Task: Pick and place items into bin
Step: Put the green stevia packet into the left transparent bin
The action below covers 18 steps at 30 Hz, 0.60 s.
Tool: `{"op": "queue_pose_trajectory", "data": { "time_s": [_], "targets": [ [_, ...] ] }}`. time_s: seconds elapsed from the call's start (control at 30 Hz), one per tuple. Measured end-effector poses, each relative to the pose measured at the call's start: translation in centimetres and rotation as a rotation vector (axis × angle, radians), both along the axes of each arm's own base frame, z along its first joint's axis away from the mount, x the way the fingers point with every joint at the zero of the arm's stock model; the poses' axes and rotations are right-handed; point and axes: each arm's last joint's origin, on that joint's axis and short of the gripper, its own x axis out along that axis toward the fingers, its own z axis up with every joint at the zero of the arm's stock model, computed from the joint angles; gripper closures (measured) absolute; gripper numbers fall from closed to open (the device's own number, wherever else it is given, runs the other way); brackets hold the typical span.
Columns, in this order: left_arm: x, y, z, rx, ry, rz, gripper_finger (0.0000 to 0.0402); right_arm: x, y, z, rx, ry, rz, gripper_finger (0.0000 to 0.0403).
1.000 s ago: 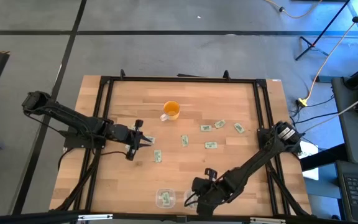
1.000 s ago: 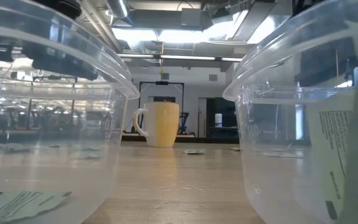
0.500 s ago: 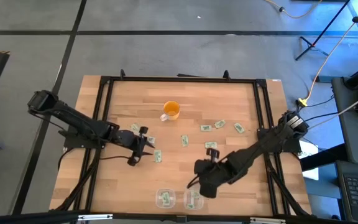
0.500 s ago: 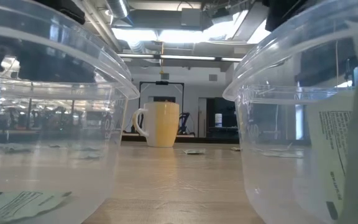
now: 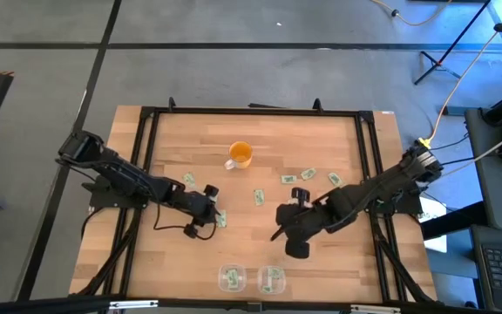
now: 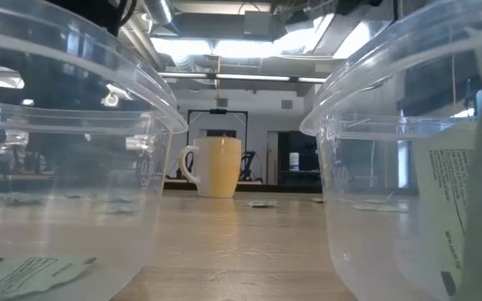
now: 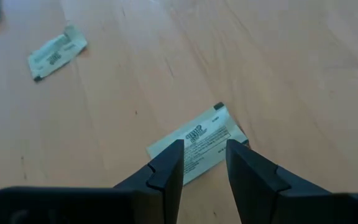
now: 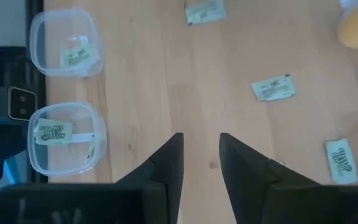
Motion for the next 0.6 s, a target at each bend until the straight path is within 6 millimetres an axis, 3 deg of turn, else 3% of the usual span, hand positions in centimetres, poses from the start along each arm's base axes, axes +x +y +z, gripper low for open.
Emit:
{"op": "queue_pose_trajectory", "data": {
  "time_s": [0.27,0.6],
  "targets": [
    [0.3,-0.1,-0.7,0.006,0.010,0.001,0.0293,-0.5,-1.4,1.7,-0.003,-0.048,0.012,0.0297],
    [1.0,0.5,-2.1,-0.010,0.038,0.043,0.0315,-0.2,-2.1,1.7,0.000,-0.054,-0.014,0.0297]
  ]
}}
